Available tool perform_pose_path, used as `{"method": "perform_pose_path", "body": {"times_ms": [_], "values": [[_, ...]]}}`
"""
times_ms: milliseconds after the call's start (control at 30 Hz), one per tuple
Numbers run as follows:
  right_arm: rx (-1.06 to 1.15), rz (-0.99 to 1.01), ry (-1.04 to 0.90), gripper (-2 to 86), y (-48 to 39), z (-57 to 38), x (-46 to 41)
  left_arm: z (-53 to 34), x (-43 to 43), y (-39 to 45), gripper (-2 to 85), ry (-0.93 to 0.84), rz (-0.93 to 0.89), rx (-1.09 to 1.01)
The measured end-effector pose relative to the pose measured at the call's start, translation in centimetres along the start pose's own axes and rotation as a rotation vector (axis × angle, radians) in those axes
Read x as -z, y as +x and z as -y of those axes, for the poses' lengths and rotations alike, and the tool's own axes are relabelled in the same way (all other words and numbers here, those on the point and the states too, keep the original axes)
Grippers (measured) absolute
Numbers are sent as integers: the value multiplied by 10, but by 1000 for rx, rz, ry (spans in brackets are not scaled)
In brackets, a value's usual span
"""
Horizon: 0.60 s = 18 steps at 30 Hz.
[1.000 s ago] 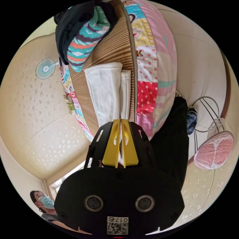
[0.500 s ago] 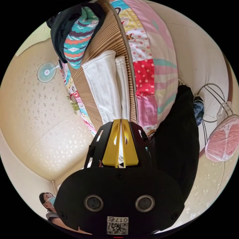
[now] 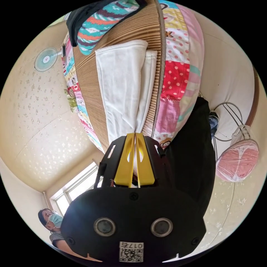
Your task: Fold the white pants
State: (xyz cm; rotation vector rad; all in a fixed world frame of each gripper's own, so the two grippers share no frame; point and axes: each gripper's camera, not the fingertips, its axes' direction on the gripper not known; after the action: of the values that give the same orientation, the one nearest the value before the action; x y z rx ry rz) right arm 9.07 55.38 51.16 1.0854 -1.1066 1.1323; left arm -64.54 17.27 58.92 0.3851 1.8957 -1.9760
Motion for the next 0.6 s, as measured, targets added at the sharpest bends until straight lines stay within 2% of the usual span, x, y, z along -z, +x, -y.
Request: {"method": "perform_pose_path", "body": {"times_ms": [67, 200, 333, 400, 467, 500, 567, 600], "values": [[17, 1, -24, 4, -1, 6, -9, -12, -14, 50, 51, -146, 31, -283], [41, 15, -61, 3, -2, 21, -29, -59, -67, 119, 50, -356, 91, -593], [74, 47, -86, 3, -2, 33, -44, -161, -191, 174, 53, -667, 201, -885], [95, 47, -99, 3, 1, 40, -49, -212, -250, 168, 74, -790, 256, -953], [108, 34, -112, 3, 6, 46, -52, -279, -325, 123, 111, -1005, 302, -961], [115, 19, -118, 4, 10, 49, -52, -294, -342, 107, 111, -1076, 324, -955], [124, -9, -124, 4, 17, 53, -52, -340, -380, 43, 103, -1341, 360, -929], [129, -27, -130, 4, 21, 55, -53, -344, -382, 31, 99, -1362, 366, -910]]}}
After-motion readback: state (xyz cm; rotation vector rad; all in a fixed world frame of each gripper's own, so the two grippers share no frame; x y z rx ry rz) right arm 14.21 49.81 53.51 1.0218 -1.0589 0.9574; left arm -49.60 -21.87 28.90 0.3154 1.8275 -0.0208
